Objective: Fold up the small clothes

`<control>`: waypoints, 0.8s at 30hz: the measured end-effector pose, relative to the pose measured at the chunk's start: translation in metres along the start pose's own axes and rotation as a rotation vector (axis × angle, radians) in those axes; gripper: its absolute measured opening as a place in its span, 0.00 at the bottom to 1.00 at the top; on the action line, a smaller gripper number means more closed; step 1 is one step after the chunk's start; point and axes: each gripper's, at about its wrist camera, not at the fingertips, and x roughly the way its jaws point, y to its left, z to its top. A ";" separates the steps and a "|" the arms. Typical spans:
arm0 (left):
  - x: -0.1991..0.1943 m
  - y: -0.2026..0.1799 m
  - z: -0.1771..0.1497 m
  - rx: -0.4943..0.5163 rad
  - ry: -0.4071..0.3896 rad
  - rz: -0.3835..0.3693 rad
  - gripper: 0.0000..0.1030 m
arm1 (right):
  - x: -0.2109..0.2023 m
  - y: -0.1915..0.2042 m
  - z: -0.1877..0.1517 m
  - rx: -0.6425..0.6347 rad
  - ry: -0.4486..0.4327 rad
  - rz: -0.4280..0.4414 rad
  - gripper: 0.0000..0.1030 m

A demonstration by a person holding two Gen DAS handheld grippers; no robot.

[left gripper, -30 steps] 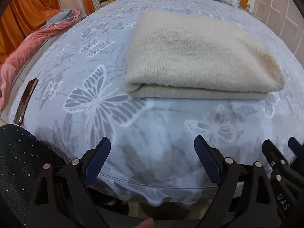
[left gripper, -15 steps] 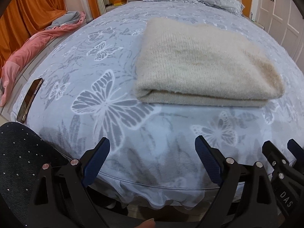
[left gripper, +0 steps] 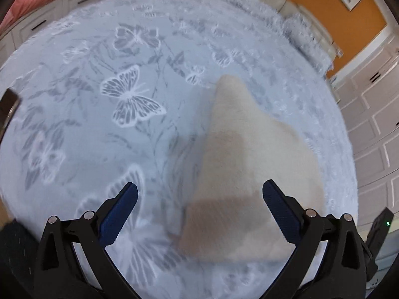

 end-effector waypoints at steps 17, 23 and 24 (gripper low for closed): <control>-0.060 -0.087 0.024 0.199 0.018 -0.378 0.14 | -0.083 0.055 0.039 -0.155 -0.120 0.257 0.30; -0.052 -0.140 -0.027 0.271 0.052 -0.339 0.13 | -0.089 -0.028 0.021 -0.066 -0.080 0.136 0.42; -0.039 -0.142 -0.036 0.264 0.083 -0.307 0.14 | -0.072 -0.042 0.015 -0.054 -0.039 0.073 0.42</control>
